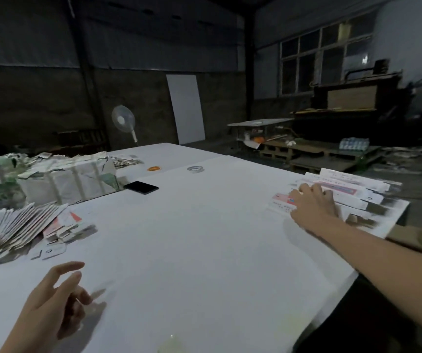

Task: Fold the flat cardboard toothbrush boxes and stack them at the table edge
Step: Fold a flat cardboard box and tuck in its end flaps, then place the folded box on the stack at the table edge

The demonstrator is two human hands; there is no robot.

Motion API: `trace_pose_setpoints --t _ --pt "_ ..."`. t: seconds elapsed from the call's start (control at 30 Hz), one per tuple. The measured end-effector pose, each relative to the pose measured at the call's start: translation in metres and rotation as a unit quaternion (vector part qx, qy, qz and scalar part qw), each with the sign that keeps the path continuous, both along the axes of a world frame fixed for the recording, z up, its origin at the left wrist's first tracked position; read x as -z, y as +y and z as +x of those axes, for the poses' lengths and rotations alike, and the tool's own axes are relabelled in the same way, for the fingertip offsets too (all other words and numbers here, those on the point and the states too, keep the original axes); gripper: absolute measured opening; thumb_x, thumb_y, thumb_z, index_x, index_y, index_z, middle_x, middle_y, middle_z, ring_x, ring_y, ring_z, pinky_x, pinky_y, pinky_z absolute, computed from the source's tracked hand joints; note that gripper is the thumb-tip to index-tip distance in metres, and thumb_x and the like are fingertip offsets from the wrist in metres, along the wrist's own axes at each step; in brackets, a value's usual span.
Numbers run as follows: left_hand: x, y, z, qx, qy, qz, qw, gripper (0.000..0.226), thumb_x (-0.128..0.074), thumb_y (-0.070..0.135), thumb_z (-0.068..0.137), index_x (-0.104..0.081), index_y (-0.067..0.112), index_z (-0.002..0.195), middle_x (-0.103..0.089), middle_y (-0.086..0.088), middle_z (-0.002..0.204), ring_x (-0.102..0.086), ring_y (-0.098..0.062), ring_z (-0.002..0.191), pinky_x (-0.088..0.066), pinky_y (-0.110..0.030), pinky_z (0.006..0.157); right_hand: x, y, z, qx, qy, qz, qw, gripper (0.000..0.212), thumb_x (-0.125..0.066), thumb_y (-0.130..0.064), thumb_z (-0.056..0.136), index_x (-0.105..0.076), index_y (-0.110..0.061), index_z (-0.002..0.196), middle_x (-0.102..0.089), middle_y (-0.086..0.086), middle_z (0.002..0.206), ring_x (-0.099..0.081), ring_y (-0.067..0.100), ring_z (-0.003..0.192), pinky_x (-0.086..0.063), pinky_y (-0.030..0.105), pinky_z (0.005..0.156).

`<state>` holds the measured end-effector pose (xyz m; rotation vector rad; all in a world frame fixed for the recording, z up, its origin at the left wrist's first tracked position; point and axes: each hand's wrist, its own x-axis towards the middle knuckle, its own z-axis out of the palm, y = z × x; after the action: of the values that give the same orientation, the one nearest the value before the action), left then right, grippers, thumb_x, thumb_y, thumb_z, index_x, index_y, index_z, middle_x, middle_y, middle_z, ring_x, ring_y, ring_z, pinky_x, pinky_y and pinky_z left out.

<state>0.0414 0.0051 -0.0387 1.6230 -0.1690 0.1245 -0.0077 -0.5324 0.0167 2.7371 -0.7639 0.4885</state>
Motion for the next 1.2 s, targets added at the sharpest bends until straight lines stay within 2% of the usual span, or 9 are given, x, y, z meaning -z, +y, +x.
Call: trace_pose_setpoints --t 0.23,0.4,0.53,0.63,0.8,0.93,1.03,1.13,1.2 --pt "-0.013 -0.012 -0.015 0.013 0.020 -0.005 1.000 0.024 -0.054 0.016 0.104 -0.071 0.027 0.091 -0.058 -0.018 0.060 -0.040 -0.019 0.042 -0.035 -0.023 0.048 -0.002 0.123 0.037 -0.238 -0.062 0.214 0.945 0.028 -0.057 -0.035 0.091 -0.061 -0.032 0.119 -0.048 -0.007 0.133 -0.041 0.018 0.125 -0.037 0.034 0.093" --pt "-0.022 -0.016 -0.020 -0.029 0.049 -0.019 0.998 0.026 -0.054 0.013 0.102 -0.071 0.028 0.089 -0.058 -0.009 0.061 -0.044 -0.016 0.044 -0.031 -0.019 0.050 -0.005 0.252 0.048 -0.357 -0.041 0.531 0.767 0.008 -0.065 -0.027 0.090 -0.068 -0.033 0.095 -0.064 -0.005 0.110 -0.060 0.013 0.092 -0.050 0.026 0.076" --pt "-0.026 -0.015 -0.022 -0.049 0.034 -0.020 0.998 0.017 -0.053 0.006 0.101 -0.068 0.012 0.101 -0.061 -0.011 0.059 -0.048 -0.015 0.044 -0.036 -0.020 0.042 0.001 0.343 0.050 -0.416 -0.018 0.600 0.683 0.010 -0.065 -0.026 0.089 -0.068 -0.035 0.088 -0.065 -0.012 0.095 -0.059 0.007 0.085 -0.047 0.025 0.073" --pt "-0.026 -0.012 -0.023 -0.061 0.019 -0.008 0.998 0.014 -0.052 0.003 0.100 -0.065 0.005 0.104 -0.063 -0.011 0.060 -0.053 -0.016 0.048 -0.042 -0.024 0.044 0.006 0.386 0.050 -0.440 -0.035 0.601 0.667 0.011 -0.065 -0.022 0.089 -0.069 -0.032 0.088 -0.067 -0.007 0.093 -0.060 0.009 0.083 -0.051 0.028 0.079" --pt "-0.023 0.002 -0.019 -0.107 -0.041 0.125 0.986 0.022 -0.054 0.001 0.092 -0.065 0.020 0.097 -0.069 -0.001 0.063 -0.063 -0.017 0.059 -0.047 -0.028 0.055 0.030 0.399 0.045 -0.432 -0.092 0.677 0.589 0.025 -0.059 -0.007 0.089 -0.070 -0.029 0.087 -0.066 0.001 0.081 -0.061 0.008 0.071 -0.048 0.019 0.058" --pt "-0.041 0.050 -0.007 -0.276 -0.154 0.449 0.836 0.029 -0.061 0.019 0.090 -0.061 0.026 0.117 -0.069 0.008 0.095 -0.059 -0.021 0.100 -0.045 -0.036 0.073 0.034 0.395 0.055 -0.406 -0.096 0.719 0.556 0.028 -0.057 -0.006 0.088 -0.072 -0.028 0.082 -0.064 -0.003 0.076 -0.056 0.012 0.071 -0.044 0.025 0.053" --pt "-0.045 0.094 -0.004 -0.341 -0.030 0.603 0.720 0.050 -0.063 0.029 0.089 -0.049 0.023 0.137 -0.054 -0.009 0.138 -0.040 -0.039 0.134 -0.037 -0.052 0.107 0.036 0.398 0.056 -0.419 -0.077 0.712 0.558 0.027 -0.056 -0.005 0.089 -0.071 -0.028 0.083 -0.063 -0.001 0.077 -0.055 0.012 0.070 -0.043 0.020 0.050" --pt "-0.038 0.115 -0.007 -0.324 0.143 0.633 0.688 0.050 -0.053 0.036 0.093 -0.040 0.026 0.140 -0.041 -0.010 0.150 -0.031 -0.046 0.139 -0.026 -0.056 0.114 0.035 0.396 0.057 -0.428 -0.080 0.704 0.561 0.027 -0.055 -0.006 0.089 -0.070 -0.027 0.083 -0.063 0.001 0.078 -0.055 0.013 0.068 -0.044 0.018 0.051" --pt "-0.036 0.119 -0.006 -0.308 0.170 0.645 0.678 0.045 -0.047 0.037 0.097 -0.041 0.026 0.140 -0.043 -0.009 0.147 -0.039 -0.046 0.132 -0.032 -0.053 0.109 0.035 0.396 0.057 -0.433 -0.083 0.698 0.565 0.026 -0.055 -0.006 0.089 -0.070 -0.027 0.084 -0.064 0.001 0.077 -0.055 0.014 0.068 -0.045 0.024 0.057"
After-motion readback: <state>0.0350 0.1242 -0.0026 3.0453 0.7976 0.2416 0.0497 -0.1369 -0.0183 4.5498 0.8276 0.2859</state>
